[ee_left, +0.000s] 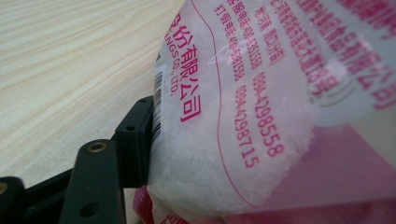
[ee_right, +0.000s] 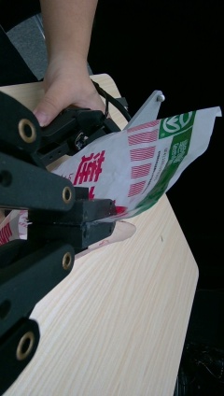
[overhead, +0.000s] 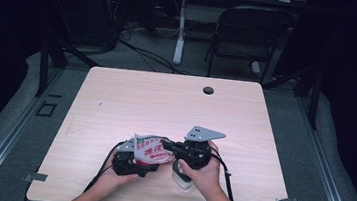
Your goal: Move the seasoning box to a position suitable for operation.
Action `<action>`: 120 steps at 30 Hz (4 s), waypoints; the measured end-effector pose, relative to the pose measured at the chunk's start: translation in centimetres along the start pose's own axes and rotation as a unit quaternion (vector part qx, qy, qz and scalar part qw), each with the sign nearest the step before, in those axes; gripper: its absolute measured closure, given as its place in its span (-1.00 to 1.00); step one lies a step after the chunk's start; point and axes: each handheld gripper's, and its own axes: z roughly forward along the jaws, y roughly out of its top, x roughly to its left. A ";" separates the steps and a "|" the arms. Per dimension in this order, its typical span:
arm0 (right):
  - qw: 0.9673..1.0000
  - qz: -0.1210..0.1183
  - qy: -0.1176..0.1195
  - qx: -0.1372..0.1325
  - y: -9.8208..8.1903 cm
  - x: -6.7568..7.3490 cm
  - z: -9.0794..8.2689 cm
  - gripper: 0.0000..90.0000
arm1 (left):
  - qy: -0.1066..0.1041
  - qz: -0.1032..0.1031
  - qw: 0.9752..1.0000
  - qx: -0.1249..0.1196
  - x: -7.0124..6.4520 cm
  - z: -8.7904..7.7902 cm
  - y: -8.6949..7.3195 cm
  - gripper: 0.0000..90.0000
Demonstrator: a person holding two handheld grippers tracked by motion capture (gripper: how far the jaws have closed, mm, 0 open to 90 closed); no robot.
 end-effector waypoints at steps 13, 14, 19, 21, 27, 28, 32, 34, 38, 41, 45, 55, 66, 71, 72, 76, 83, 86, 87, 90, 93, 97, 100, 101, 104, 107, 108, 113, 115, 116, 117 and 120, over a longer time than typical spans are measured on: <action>1.000 0.001 -0.007 0.001 0.0 -0.1 -0.1 1.00 | 0.025 0.011 1.000 0.009 0.0 -0.4 0.1 0.17; 1.000 0.001 -0.008 0.001 0.0 -0.1 -0.1 1.00 | 0.024 0.011 1.000 0.009 0.0 -0.5 0.2 0.19; 1.000 0.002 -0.009 0.000 -0.1 -0.1 -0.3 1.00 | 0.049 0.017 0.999 0.014 -0.3 -0.9 0.5 0.23; 1.000 0.002 -0.009 0.000 -0.1 -0.2 -0.4 1.00 | 0.052 0.020 0.998 0.016 -0.3 -1.0 0.6 0.25; 1.000 0.001 -0.010 0.000 -0.1 -0.2 -0.6 1.00 | 0.082 0.031 0.996 0.021 -0.7 -1.4 0.9 0.27; 1.000 0.002 -0.011 0.000 -0.1 -0.2 -0.7 1.00 | 0.082 0.034 0.996 0.022 -0.7 -1.4 0.9 0.27; 1.000 0.000 -0.013 -0.001 -0.1 -0.1 -0.9 1.00 | 0.101 0.047 0.993 0.024 -1.0 -1.7 1.3 0.28; 1.000 0.002 -0.013 -0.001 -0.1 -0.1 -1.0 1.00 | 0.106 0.055 0.993 0.026 -1.1 -1.9 1.4 0.29; 1.000 0.005 -0.010 -0.001 -0.2 -0.1 -1.2 1.00 | 0.121 0.069 0.990 0.033 -1.5 -2.0 1.6 0.30; 1.000 0.003 -0.012 0.001 -0.3 -0.1 -1.4 1.00 | 0.140 0.085 0.986 0.038 -1.8 -2.2 1.8 0.31; 1.000 -0.002 -0.014 0.004 -0.4 0.0 -1.8 1.00 | 0.156 0.102 0.982 0.039 -2.1 -2.3 2.1 0.31; 0.999 -0.004 -0.026 0.018 -0.8 0.3 -2.5 0.99 | 0.190 0.138 0.971 0.051 -3.0 -2.6 2.6 0.31; 0.999 -0.003 -0.037 0.029 -1.0 0.9 -3.9 1.00 | 0.236 0.209 0.947 0.061 -4.4 -3.3 4.0 0.31; 0.999 0.012 -0.046 0.025 -1.2 0.8 -4.7 1.00 | 0.248 0.234 0.938 0.069 -4.9 -3.2 5.1 0.32; 0.999 0.016 -0.047 0.024 -1.3 0.8 -4.9 1.00 | 0.252 0.238 0.936 0.066 -5.0 -3.1 5.2 0.32; 0.998 0.026 -0.050 0.020 -1.7 0.8 -5.2 1.00 | 0.261 0.259 0.927 0.073 -5.2 -3.0 5.6 0.32; 0.998 0.036 -0.051 0.022 -3.0 0.6 -5.2 1.00 | 0.274 0.279 0.918 0.072 -5.3 -2.3 4.8 0.32; 0.998 0.045 -0.051 0.017 -3.7 0.3 -5.1 1.00 | 0.274 0.281 0.917 0.076 -5.2 -1.9 4.5 0.32; 0.998 0.044 -0.050 0.020 -3.8 0.3 -5.1 1.00 | 0.276 0.283 0.915 0.079 -5.3 -1.8 4.5 0.32; 0.997 0.047 -0.052 0.019 -4.5 0.1 -5.0 1.00 | 0.278 0.289 0.913 0.080 -5.3 -1.5 4.2 0.32; 0.997 0.049 -0.052 0.017 -4.8 0.0 -4.9 1.00 | 0.282 0.292 0.910 0.081 -5.3 -1.4 4.1 0.32; 0.997 0.050 -0.054 0.016 -5.0 0.0 -4.8 1.00 | 0.290 0.296 0.907 0.079 -5.3 -1.4 4.1 0.32; 0.997 0.053 -0.053 0.018 -5.2 -0.1 -4.7 1.00 | 0.291 0.298 0.905 0.082 -5.3 -1.4 4.1 0.32; 0.997 0.053 -0.053 0.018 -5.2 -0.1 -4.7 1.00 | 0.293 0.300 0.904 0.081 -5.3 -1.4 4.1 0.32; 0.997 0.055 -0.055 0.018 -5.3 -0.1 -4.7 1.00 | 0.300 0.303 0.901 0.078 -5.4 -1.4 4.2 0.32; 0.997 0.057 -0.056 0.020 -5.3 -0.2 -4.7 1.00 | 0.304 0.311 0.897 0.079 -5.5 -1.4 4.3 0.32; 0.997 0.059 -0.055 0.019 -5.4 -0.2 -4.8 1.00 | 0.306 0.313 0.896 0.078 -5.6 -1.4 4.3 0.32; 0.997 0.062 -0.052 0.017 -5.5 0.0 -5.0 1.00 | 0.315 0.328 0.888 0.071 -5.9 -1.5 4.4 0.32; 0.997 0.064 -0.052 0.013 -5.6 0.1 -5.1 1.00 | 0.318 0.335 0.884 0.074 -6.1 -1.7 4.5 0.32; 0.997 0.064 -0.052 0.013 -5.6 0.1 -5.2 1.00 | 0.319 0.338 0.882 0.073 -6.2 -1.7 4.5 0.32; 0.997 0.064 -0.052 0.012 -5.7 0.2 -5.2 1.00 | 0.323 0.342 0.880 0.072 -6.3 -1.7 4.5 0.32; 0.996 0.066 -0.055 0.015 -5.9 0.2 -5.2 1.00 | 0.331 0.352 0.873 0.072 -6.5 -1.7 4.6 0.33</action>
